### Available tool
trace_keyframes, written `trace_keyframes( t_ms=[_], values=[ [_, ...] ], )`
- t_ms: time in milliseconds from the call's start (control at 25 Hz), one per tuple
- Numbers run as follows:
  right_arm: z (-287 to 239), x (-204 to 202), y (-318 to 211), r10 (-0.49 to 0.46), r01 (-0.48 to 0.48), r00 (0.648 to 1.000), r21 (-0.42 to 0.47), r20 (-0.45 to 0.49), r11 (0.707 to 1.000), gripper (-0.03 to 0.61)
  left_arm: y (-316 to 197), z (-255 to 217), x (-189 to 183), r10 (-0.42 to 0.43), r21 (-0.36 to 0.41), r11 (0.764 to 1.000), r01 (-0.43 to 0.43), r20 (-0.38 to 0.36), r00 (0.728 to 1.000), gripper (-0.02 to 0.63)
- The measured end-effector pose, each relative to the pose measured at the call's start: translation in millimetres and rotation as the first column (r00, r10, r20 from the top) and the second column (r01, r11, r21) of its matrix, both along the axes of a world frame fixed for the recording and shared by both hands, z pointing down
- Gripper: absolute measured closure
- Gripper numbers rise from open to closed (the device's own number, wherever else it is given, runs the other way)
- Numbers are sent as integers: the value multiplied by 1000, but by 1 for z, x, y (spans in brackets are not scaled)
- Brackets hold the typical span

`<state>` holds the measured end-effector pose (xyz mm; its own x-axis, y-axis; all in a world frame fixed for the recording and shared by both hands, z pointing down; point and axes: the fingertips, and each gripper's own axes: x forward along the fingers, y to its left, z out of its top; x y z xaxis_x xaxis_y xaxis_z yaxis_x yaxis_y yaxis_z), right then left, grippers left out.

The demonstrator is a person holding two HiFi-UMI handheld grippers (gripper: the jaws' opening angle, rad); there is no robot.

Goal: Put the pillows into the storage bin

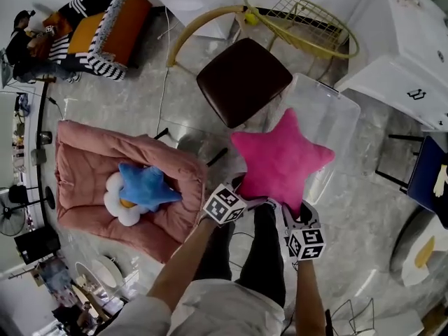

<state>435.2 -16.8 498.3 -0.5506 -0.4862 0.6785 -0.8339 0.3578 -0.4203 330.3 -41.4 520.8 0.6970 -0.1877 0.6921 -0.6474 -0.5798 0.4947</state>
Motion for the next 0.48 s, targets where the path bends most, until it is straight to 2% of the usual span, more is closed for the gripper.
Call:
trace_keyframes(
  t_ms=[200, 480],
  values=[
    [49, 26, -12, 42, -42, 999, -34, 6, 999, 399, -14, 52, 26, 36, -54, 998, -36, -2, 999, 233],
    [119, 51, -19, 129, -127, 992, -81, 11, 989, 399, -29, 120, 51, 84, -83, 993, -84, 5, 996, 230]
  ],
)
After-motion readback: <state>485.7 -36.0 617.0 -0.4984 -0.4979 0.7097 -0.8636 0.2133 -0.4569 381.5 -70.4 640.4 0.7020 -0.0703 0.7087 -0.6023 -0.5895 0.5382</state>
